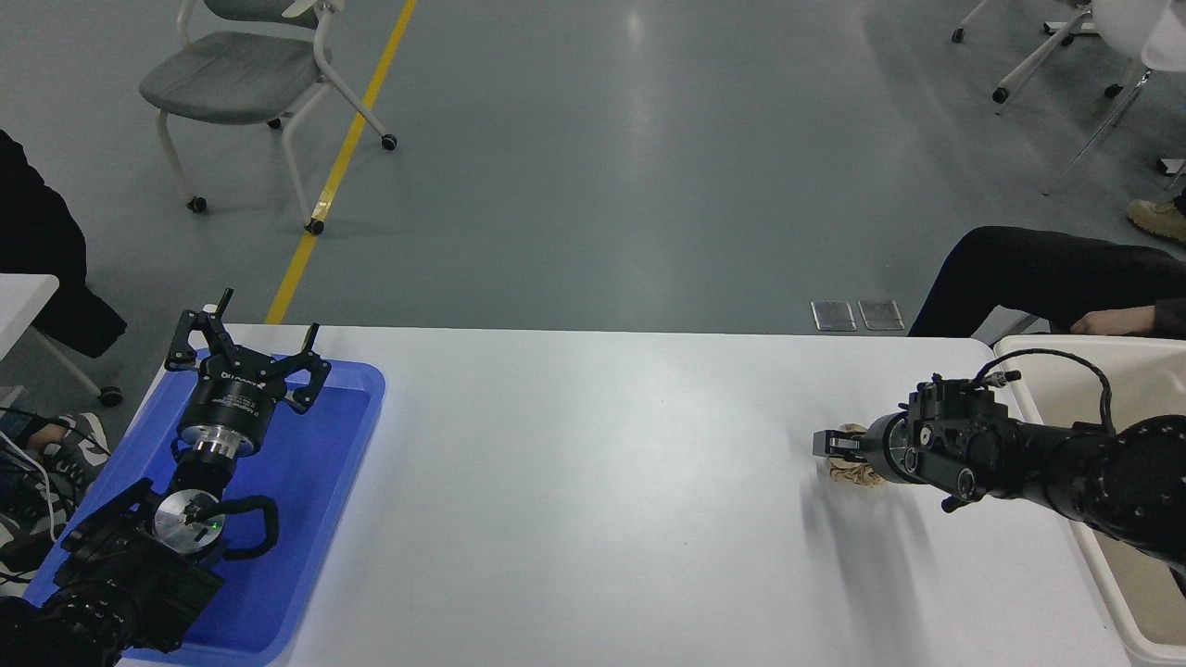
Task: Pick up paper ball place in dustbin
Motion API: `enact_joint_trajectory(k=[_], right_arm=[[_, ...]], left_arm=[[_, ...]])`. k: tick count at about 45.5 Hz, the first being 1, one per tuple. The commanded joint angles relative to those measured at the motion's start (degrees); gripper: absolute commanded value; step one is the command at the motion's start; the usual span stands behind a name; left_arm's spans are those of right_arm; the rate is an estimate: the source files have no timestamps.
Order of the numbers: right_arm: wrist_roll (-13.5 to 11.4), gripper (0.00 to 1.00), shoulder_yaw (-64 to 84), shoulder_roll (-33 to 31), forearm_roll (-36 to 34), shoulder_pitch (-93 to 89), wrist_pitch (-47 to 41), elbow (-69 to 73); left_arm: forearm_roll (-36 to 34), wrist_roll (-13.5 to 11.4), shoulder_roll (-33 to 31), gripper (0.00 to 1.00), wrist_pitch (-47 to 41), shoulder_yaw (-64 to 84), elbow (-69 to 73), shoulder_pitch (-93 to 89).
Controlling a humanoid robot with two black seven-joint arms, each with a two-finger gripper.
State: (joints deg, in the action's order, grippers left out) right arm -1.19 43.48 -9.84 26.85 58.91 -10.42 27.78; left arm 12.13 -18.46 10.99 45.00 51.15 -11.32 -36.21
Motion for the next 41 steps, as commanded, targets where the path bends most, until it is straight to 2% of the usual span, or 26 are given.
enact_joint_trajectory(k=[1, 11, 26, 41], right_arm=[[0.40, 0.00, 0.03, -0.01, 0.22, 1.91, -0.74, 0.78], [0.49, 0.00, 3.62, -5.45, 0.92, 12.18, -3.03, 11.85], [0.58, 0.00, 16.98, -16.00, 1.63, 40.74, -9.71, 34.35], [0.49, 0.00, 26.74, -17.15, 0.93, 67.29, -18.93, 53.17]], left_arm=[[0.00, 0.01, 0.00, 1.00, 0.00, 0.00, -0.02, 0.00], [0.00, 0.01, 0.00, 1.00, 0.00, 0.00, 0.16, -0.09], [0.00, 0.01, 0.00, 1.00, 0.00, 0.00, -0.02, -0.09], [0.00, 0.01, 0.00, 1.00, 0.00, 0.00, -0.02, 0.00]])
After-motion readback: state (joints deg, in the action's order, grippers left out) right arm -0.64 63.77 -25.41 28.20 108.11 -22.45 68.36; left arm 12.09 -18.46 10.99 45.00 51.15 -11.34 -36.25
